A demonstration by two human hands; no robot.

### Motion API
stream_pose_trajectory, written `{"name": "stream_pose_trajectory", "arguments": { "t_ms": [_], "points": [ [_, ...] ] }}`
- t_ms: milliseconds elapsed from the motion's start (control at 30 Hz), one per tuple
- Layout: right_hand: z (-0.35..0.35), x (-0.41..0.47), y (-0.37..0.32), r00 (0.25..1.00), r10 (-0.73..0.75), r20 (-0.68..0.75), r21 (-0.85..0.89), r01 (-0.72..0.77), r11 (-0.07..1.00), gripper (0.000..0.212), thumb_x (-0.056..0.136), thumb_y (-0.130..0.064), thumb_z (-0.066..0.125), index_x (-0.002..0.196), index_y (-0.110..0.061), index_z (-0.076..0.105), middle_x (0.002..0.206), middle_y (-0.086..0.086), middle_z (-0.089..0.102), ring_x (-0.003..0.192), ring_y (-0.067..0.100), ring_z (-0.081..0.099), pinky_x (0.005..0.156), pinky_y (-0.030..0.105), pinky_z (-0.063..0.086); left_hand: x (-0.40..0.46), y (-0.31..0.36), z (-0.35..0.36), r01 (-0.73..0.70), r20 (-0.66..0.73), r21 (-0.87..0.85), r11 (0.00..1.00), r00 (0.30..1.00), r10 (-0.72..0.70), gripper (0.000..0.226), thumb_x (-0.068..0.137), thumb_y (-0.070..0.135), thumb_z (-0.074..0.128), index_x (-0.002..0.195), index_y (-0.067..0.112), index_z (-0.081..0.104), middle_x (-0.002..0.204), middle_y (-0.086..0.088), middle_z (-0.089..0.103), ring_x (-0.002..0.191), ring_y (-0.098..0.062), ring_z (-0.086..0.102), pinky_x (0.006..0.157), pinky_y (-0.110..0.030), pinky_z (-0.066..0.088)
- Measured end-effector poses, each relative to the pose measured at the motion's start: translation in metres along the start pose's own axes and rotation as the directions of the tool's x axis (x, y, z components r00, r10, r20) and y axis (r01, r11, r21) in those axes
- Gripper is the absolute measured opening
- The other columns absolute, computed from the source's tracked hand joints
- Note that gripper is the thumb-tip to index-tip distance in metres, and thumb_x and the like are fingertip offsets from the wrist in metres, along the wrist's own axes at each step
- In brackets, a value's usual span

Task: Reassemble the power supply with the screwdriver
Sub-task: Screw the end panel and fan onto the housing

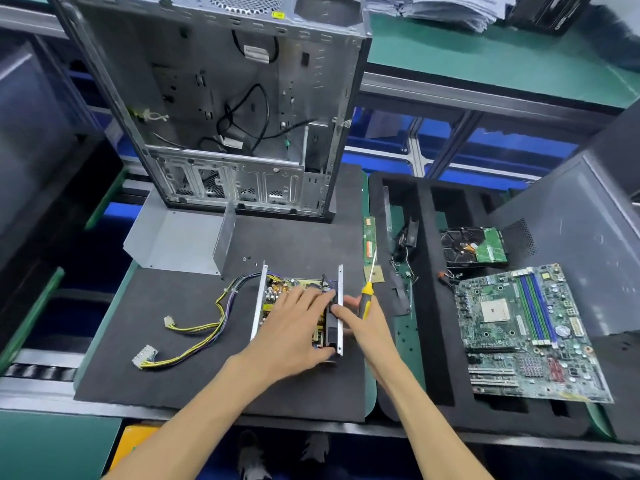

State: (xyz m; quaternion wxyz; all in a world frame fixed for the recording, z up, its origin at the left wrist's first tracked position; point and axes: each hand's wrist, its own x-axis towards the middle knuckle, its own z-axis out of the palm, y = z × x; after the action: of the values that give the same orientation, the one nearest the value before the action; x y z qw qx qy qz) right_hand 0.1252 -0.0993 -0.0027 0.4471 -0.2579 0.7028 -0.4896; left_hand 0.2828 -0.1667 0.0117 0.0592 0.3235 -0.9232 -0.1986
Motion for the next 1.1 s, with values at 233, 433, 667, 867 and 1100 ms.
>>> {"name": "stream_pose_trajectory", "arguments": {
  "t_ms": [233,433,667,867,1100],
  "points": [
    [-0.005,0.004,0.004,1.000,-0.005,0.021,0.095,0.003,0.996,0.030,0.088,-0.017,0.079,0.097,-0.019,0.051,0.109,-0.005,0.072,0.095,0.006,0.073,0.066,0.018,0.056,0.011,-0.006,0.002,-0.068,-0.011,-0.006,0.998,0.998,0.068,0.084,0.071,0.054,0.068,0.143,0.019,0.044,0.134,0.005,0.049,0.120,-0.017,0.039,0.104,-0.029,0.026],
    [-0.006,0.005,0.008,0.998,-0.021,0.055,0.050,0.018,0.999,0.032,0.089,-0.029,0.079,0.108,-0.022,0.054,0.122,-0.006,0.066,0.101,0.001,0.070,0.076,0.024,0.058,0.017,-0.018,-0.017,0.054,0.131,-0.321,0.946,0.991,-0.012,0.070,0.083,0.055,0.069,0.145,0.029,0.049,0.138,0.010,0.053,0.131,-0.010,0.040,0.115,-0.028,0.023],
    [-0.004,0.009,0.008,0.998,0.003,0.056,-0.054,0.000,0.999,0.033,0.089,-0.035,0.077,0.101,-0.025,0.049,0.123,-0.014,0.067,0.104,-0.008,0.066,0.085,0.019,0.045,0.060,-0.033,-0.011,0.162,0.029,-0.214,0.963,0.987,-0.159,0.044,0.098,0.019,0.058,0.142,0.025,0.054,0.140,0.007,0.057,0.128,-0.014,0.047,0.111,-0.038,0.032],
    [-0.004,0.008,0.012,1.000,-0.003,0.008,-0.087,0.004,0.996,0.034,0.086,-0.044,0.078,0.106,-0.029,0.054,0.115,-0.020,0.070,0.108,-0.008,0.063,0.088,0.016,0.044,0.076,-0.038,-0.008,0.174,0.089,-0.157,0.972,0.983,-0.161,0.018,0.098,0.025,0.060,0.112,0.025,0.071,0.120,0.006,0.067,0.115,-0.018,0.053,0.105,-0.040,0.036],
    [-0.002,0.007,0.013,0.998,0.054,0.040,0.021,-0.055,0.998,0.031,0.089,-0.040,0.077,0.106,-0.025,0.056,0.112,-0.024,0.067,0.099,-0.014,0.064,0.082,0.013,0.043,0.079,-0.036,-0.016,0.277,0.169,-0.371,0.887,0.959,-0.229,0.024,0.095,0.017,0.065,0.118,0.021,0.070,0.115,0.004,0.070,0.104,-0.012,0.063,0.099,-0.031,0.049]
  ]
}}
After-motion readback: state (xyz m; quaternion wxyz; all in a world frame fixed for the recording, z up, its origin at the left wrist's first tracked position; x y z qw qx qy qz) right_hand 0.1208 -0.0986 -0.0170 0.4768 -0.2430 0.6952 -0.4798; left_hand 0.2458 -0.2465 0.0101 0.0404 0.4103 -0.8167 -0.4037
